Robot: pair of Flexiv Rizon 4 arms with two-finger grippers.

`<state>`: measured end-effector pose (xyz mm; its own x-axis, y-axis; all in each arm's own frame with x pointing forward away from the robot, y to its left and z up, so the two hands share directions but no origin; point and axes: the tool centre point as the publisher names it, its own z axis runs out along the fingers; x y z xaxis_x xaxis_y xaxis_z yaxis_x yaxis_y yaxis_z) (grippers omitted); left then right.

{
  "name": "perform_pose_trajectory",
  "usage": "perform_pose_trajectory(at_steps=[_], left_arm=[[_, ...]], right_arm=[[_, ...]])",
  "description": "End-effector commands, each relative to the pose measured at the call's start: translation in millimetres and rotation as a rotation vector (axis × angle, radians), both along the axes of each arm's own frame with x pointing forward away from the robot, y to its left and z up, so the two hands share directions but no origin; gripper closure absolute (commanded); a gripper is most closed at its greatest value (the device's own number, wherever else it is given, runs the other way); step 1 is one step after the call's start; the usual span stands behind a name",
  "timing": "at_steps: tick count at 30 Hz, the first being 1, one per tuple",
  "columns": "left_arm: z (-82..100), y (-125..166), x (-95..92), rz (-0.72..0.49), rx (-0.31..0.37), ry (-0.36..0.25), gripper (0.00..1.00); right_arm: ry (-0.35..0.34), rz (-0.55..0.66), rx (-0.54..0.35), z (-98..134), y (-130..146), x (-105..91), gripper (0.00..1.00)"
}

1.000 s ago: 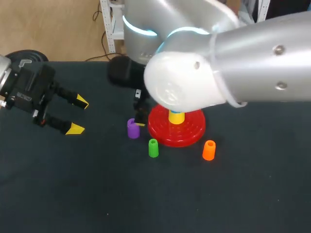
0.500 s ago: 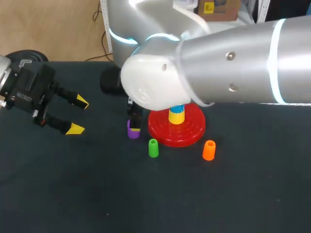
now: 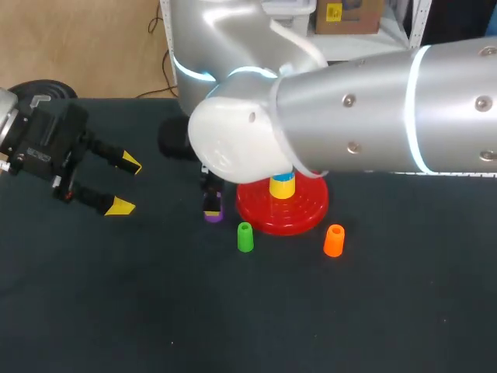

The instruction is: Pick up and stack the cylinders on the red base in this order: pink,purple,orange,green

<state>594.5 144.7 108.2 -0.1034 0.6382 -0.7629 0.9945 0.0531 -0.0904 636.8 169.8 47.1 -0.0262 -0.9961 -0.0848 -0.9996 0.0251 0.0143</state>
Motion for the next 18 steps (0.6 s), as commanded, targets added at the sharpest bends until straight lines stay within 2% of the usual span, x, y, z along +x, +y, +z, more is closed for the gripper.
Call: perform_pose_trajectory(at_steps=[1,18], left_arm=[[-1.0,1,0.0,-0.001,-0.003,-0.003,0.00],[-1.0,1,0.0,-0.001,-0.003,-0.003,0.00]], right_arm=[[0.003,0.005,0.001,-6,0,1.8,0.00],[0.024,0.030,-0.007,-24,6,1.2,0.00]])
